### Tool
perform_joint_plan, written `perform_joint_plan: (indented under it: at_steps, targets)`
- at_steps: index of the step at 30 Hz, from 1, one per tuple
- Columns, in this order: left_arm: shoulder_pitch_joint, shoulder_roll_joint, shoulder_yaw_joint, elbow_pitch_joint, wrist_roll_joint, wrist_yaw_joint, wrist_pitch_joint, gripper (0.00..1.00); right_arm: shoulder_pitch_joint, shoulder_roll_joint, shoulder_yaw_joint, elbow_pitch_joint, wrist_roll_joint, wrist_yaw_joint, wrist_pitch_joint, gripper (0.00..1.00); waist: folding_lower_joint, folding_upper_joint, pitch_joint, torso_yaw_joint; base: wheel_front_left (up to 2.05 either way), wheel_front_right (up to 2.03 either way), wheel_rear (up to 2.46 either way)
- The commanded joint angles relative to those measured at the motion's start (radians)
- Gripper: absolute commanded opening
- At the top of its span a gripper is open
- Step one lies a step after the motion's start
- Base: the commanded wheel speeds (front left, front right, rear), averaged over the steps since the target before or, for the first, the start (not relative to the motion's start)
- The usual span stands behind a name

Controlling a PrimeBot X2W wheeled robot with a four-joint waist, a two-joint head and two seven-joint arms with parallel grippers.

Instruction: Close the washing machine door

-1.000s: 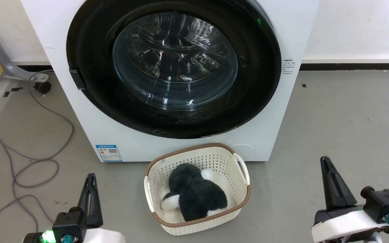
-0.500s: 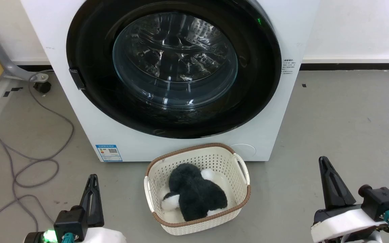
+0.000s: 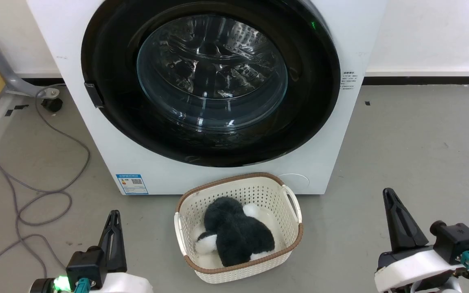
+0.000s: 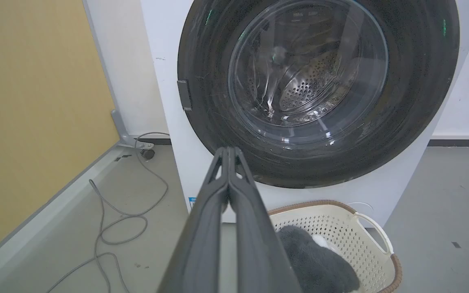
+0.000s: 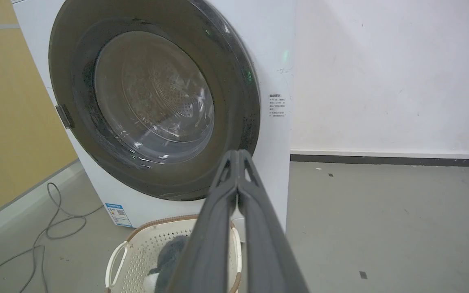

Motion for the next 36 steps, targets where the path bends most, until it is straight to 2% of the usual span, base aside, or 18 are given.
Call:
perform_joint_plan:
  at_steps: [1,36]
  targets:
    - [-0.014,0.000,0.000,-0.005,0.004,-0.004,0.008,0.00,0.011,0.001,0.002,-0.010,-0.012,0.000,0.005,0.00,0.0000,-0.0001,0.000,0.000,0.00,0.00,0.00]
    - [-0.029,0.000,-0.004,-0.020,0.011,-0.035,0.079,0.00,0.023,0.003,0.005,-0.049,-0.059,-0.001,0.077,0.00,0.0000,-0.0001,0.000,0.009,0.00,0.00,0.00]
